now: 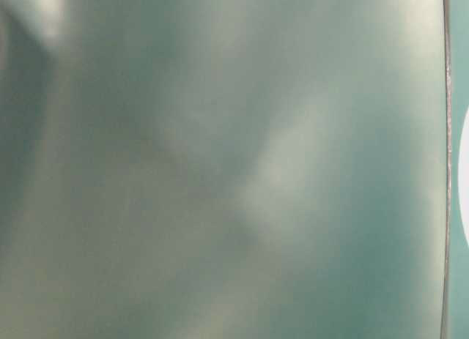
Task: Scoop the yellow hexagonal prism block from the bowl with a spoon using the right arm.
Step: 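Move the right gripper to the red spoon handle and close on it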
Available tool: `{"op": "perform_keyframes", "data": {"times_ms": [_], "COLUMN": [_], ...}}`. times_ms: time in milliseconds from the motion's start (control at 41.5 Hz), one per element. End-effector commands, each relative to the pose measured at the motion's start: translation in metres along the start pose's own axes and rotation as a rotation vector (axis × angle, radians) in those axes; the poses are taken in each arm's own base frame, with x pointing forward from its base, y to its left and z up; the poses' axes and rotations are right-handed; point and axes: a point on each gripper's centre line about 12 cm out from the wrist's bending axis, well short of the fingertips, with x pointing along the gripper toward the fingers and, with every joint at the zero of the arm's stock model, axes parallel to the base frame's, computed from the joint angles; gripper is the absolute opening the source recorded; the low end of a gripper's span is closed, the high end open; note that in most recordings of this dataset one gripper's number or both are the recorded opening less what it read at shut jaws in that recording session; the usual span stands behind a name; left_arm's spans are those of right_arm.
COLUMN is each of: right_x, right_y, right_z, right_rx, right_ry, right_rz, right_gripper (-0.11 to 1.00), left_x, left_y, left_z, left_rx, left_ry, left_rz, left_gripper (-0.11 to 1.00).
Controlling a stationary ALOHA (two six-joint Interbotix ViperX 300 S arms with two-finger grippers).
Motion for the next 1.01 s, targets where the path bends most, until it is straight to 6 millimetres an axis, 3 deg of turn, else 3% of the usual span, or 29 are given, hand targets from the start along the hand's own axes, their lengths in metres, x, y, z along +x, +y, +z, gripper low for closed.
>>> {"op": "perform_keyframes", "data": {"times_ms": [0, 48, 144, 458, 771, 987], "right_x": [0.003, 0.004, 0.006, 0.019, 0.032, 0.03], "right_y": [0.0, 0.0, 0.0, 0.0, 0.001, 0.008], "right_z": [0.009, 0.008, 0.002, -0.032, -0.076, -0.101], "right_rx": [-0.003, -0.003, 0.011, 0.143, 0.135, 0.126], "right_ry": [-0.021, -0.015, 0.025, 0.21, 0.369, 0.386], "right_rz": [-0.001, -0.001, -0.001, -0.018, -0.022, 0.002], "right_gripper": [0.37, 0.47, 0.59, 0.57, 0.57, 0.57], "left_x": [0.003, 0.003, 0.003, 0.003, 0.003, 0.003], "left_y": [0.0, 0.0, 0.0, 0.0, 0.0, 0.0], "left_z": [0.008, 0.008, 0.007, 0.007, 0.006, 0.006], "left_rx": [0.003, 0.003, 0.002, 0.003, 0.009, 0.009], "left_ry": [-0.017, -0.014, -0.009, -0.008, 0.0, 0.0], "left_rz": [0.001, 0.001, 0.001, 0.001, 0.001, 0.001], "left_gripper": [0.01, 0.01, 0.01, 0.01, 0.01, 0.01]}}
